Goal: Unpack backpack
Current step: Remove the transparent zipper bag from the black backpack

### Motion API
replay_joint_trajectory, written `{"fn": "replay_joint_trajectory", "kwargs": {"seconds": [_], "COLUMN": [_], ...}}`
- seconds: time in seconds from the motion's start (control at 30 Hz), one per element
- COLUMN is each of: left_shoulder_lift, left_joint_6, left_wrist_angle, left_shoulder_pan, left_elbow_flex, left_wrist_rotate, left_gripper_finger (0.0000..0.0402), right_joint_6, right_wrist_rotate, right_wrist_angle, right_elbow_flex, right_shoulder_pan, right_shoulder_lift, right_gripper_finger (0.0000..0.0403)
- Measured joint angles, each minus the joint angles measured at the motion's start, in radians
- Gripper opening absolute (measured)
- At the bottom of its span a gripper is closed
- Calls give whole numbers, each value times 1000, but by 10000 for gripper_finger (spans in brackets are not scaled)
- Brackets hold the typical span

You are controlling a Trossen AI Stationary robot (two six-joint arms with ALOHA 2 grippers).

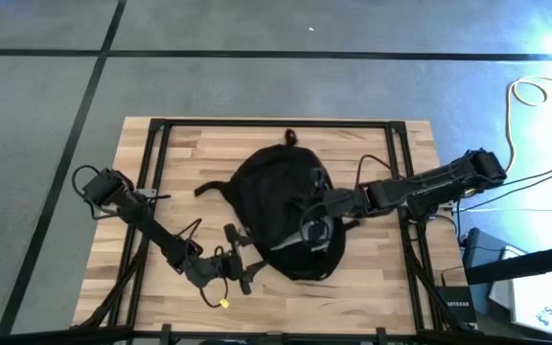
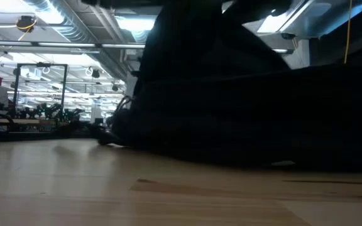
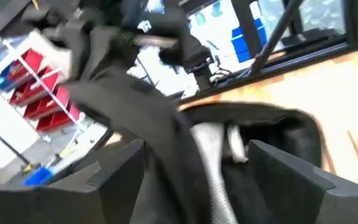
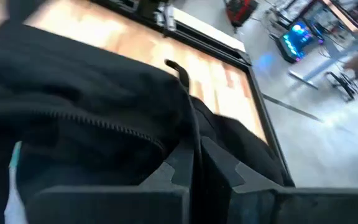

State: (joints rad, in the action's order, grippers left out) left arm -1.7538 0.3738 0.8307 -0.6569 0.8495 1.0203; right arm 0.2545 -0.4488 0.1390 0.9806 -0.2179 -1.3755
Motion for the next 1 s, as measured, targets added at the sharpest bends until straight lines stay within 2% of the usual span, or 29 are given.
{"fn": "replay_joint_trajectory", "kwargs": {"seconds": [0.3, 0.5, 0.67, 0.8, 0.93, 1.0], "left_shoulder_lift": [0, -1, -2, -3, -40, -68], "left_joint_6": [93, 15, -50, -54, -58, -76], "left_wrist_angle": [-8, -121, -269, -340, -448, -483], "left_shoulder_pan": [10, 68, 115, 132, 138, 147], "left_elbow_flex": [71, 71, 70, 72, 97, 121], "left_wrist_rotate": [-156, -211, -192, -259, -199, -207], "left_gripper_finger": [245, 242, 235, 235, 235, 235], "right_joint_6": [7, 4, 4, 4, 3, 3], "right_wrist_rotate": [66, 71, 75, 75, 88, 97], "right_wrist_angle": [-107, -195, -204, -203, -210, -223], "right_elbow_flex": [0, 0, 0, 0, 0, -1], "right_shoulder_pan": [72, 94, 97, 97, 103, 103], "right_shoulder_lift": [-58, -73, -73, -74, -74, -75], "right_gripper_finger": [0, 0, 0, 1, 0, 1]}}
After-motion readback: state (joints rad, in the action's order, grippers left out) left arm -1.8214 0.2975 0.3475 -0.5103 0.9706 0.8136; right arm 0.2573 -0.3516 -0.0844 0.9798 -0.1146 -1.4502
